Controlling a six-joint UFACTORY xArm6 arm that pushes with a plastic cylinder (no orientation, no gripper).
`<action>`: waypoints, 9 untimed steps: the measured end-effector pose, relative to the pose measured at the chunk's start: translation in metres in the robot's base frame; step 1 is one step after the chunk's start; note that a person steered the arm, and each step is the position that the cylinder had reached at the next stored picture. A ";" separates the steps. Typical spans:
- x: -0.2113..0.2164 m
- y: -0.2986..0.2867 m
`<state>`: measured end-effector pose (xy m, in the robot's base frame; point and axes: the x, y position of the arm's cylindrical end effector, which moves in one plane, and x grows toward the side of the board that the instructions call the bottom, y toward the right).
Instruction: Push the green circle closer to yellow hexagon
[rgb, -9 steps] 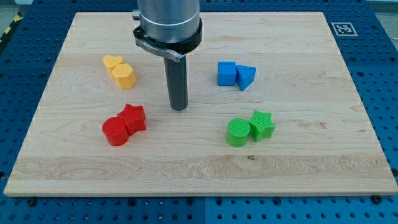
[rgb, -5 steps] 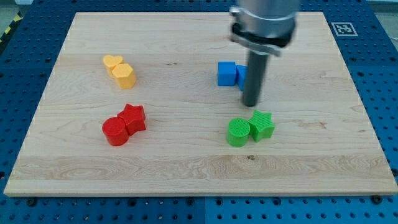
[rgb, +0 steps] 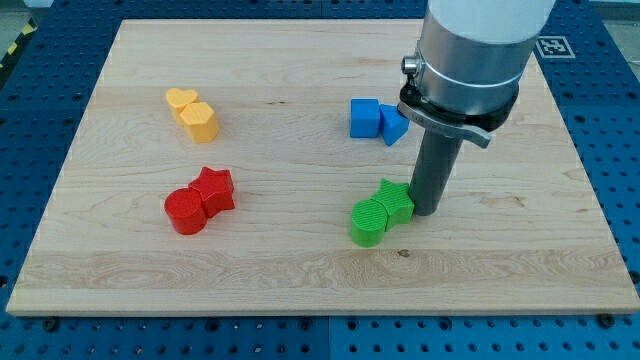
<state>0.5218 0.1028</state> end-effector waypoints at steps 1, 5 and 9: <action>0.011 -0.005; 0.052 -0.077; 0.009 -0.098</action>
<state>0.5304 0.0044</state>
